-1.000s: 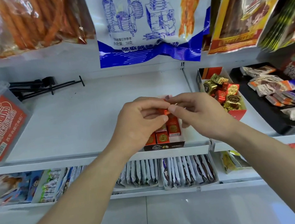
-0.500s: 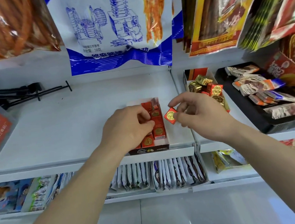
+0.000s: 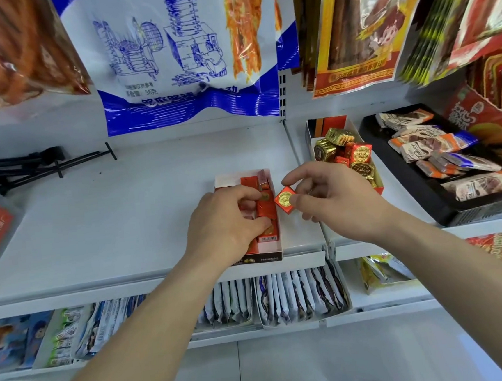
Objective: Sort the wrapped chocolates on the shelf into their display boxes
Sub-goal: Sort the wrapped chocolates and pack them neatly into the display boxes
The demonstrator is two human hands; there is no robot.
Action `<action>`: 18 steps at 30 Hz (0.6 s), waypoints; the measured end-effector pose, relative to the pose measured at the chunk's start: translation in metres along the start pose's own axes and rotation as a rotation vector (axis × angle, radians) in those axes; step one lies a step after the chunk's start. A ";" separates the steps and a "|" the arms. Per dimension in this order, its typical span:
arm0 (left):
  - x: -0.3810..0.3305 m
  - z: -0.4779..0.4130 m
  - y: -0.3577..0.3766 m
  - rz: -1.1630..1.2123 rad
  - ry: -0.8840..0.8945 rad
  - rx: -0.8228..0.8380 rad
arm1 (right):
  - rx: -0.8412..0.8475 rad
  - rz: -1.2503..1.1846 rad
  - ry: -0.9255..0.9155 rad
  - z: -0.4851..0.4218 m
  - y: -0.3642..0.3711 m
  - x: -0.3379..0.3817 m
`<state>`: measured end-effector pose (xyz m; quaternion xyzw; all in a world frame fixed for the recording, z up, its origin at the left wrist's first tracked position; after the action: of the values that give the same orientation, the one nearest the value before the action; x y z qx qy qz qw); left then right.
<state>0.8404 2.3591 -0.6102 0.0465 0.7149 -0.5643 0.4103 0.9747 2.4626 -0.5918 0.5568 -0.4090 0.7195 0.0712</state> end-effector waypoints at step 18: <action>-0.018 0.021 -0.036 0.581 0.109 -0.100 | 0.056 -0.257 0.063 0.006 0.016 0.014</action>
<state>0.8443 2.3361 -0.5716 0.2592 0.7195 -0.3839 0.5174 0.9645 2.4431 -0.5875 0.5836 -0.3116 0.7327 0.1597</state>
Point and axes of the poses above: each hand's wrist, its own z-axis away from the middle knuckle, its own y-axis out of the palm, x = y × z, the point moved 9 cm from there along -z, towards the middle knuckle, and after that the axes turned 5 degrees about y, right-handed, at the moved point
